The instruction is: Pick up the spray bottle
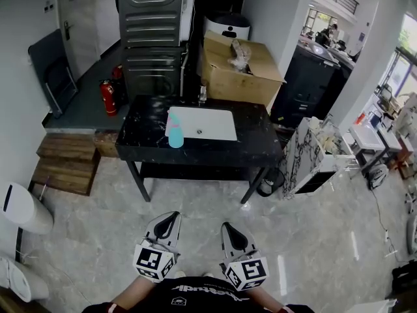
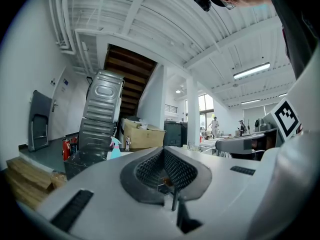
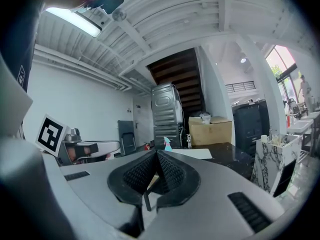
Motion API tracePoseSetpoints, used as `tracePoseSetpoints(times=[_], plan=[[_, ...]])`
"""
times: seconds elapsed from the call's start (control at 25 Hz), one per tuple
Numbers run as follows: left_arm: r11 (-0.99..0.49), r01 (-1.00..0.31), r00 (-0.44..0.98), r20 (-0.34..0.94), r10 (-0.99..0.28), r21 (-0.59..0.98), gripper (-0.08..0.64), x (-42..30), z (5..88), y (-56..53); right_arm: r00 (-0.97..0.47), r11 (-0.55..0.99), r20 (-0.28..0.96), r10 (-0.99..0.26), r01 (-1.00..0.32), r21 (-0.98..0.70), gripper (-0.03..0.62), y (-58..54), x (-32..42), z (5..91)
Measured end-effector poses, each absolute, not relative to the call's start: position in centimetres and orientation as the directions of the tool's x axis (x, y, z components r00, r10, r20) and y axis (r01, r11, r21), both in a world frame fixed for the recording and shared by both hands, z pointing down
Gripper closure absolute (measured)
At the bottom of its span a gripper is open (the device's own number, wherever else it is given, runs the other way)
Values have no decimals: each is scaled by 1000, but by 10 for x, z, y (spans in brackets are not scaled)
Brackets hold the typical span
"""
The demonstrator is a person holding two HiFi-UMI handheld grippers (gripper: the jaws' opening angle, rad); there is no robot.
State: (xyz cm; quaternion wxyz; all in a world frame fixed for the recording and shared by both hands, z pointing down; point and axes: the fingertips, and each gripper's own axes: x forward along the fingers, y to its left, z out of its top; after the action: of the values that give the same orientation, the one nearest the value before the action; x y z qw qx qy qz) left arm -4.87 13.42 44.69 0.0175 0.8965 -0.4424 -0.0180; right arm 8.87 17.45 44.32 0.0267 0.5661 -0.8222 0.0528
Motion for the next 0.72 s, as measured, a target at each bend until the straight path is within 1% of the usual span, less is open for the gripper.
tracePoseSetpoints(times=[0.44, 0.6, 0.72], plan=[[-623, -780, 623, -20, -782, 60, 545, -86, 459, 115, -307, 300, 109, -945, -951, -80, 555, 166, 58, 455], [-626, -777, 625, -33, -780, 62, 545, -93, 458, 100, -303, 297, 129, -944, -953, -65, 555, 164, 49, 463], [-624, -778, 624, -27, -781, 71, 545, -92, 464, 87, -297, 288, 141, -944, -954, -82, 555, 153, 52, 470]])
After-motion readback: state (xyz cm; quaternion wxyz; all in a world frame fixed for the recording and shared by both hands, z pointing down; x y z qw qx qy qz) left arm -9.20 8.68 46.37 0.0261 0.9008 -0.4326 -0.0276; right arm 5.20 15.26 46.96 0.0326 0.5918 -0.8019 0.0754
